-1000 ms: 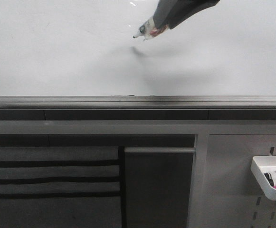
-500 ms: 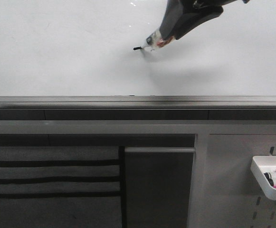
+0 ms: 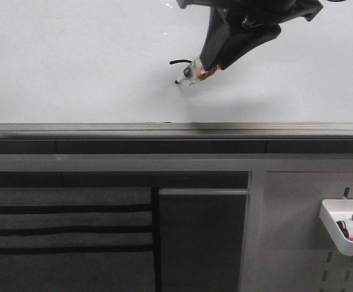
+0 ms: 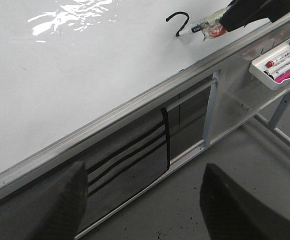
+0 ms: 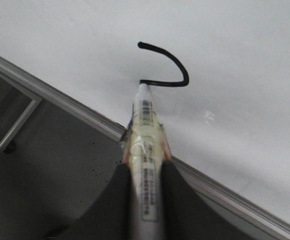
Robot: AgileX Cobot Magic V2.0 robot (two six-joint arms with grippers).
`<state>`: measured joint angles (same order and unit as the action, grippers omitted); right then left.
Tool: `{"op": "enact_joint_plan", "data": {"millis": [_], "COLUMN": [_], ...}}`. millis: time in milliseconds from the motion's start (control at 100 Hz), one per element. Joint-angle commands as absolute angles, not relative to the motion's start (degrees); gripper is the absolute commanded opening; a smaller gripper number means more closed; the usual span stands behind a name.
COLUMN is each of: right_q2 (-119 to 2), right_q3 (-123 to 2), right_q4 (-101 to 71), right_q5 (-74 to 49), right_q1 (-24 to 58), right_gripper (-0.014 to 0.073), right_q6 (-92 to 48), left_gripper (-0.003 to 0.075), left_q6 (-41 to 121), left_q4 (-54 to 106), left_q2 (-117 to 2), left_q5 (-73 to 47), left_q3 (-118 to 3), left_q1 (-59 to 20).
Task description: Write number 3 on whiteboard
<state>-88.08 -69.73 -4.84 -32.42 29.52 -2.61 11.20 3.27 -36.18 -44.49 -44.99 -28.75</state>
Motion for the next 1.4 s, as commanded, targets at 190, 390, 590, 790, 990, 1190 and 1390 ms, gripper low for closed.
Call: {"op": "enact_joint_plan", "data": {"millis": [190,390,590,790,990,1190,1390], "right_q2": [-85.1,-88.2,-88.5,-81.3,-69.6,-59.4,-52.8], "right_q3": [-70.6,-69.8,-74.1,-75.7,-72.6,-64.7,-57.4], "right_q4": [-2.2,-3.6,-5.7,-6.6,-6.6,-6.6,-6.6], "right_q5": [-39.2,-30.4,-30.2,-41.8,-44.5,-43.4,-43.1], "right_q1": [27.5,31.0,31.9,34.0,39.0,40.3,40.3], "right_gripper": [-0.0057,-0.0057,-0.0057,-0.0057,-0.0057,-0.0057,-0.0057], "right_q6": [-2.6,-2.6,-2.6,-6.2,-12.4,-15.9,-18.6], "left_gripper": [0.0439,0.0439,0.0439,0.0439,0.0439,0.0439,0.0439], "left_q6": [10.6,10.6,10.6,10.6,10.6,10.6,10.6], "left_q4": [3.9,3.9,3.9,3.9,3.9,3.9,3.9], "left_q2": [-36.2,-36.2,-36.2,-36.2,-36.2,-36.2,-36.2], "left_q5": [-40.3,-40.3,-40.3,-40.3,-40.3,-40.3,-40.0], "left_q3": [-46.5,-46.5,-46.5,-46.5,-46.5,-46.5,-46.5], "left_q1": [-28.6,-28.6,-28.6,-28.6,-28.6,-28.6,-28.6]}}
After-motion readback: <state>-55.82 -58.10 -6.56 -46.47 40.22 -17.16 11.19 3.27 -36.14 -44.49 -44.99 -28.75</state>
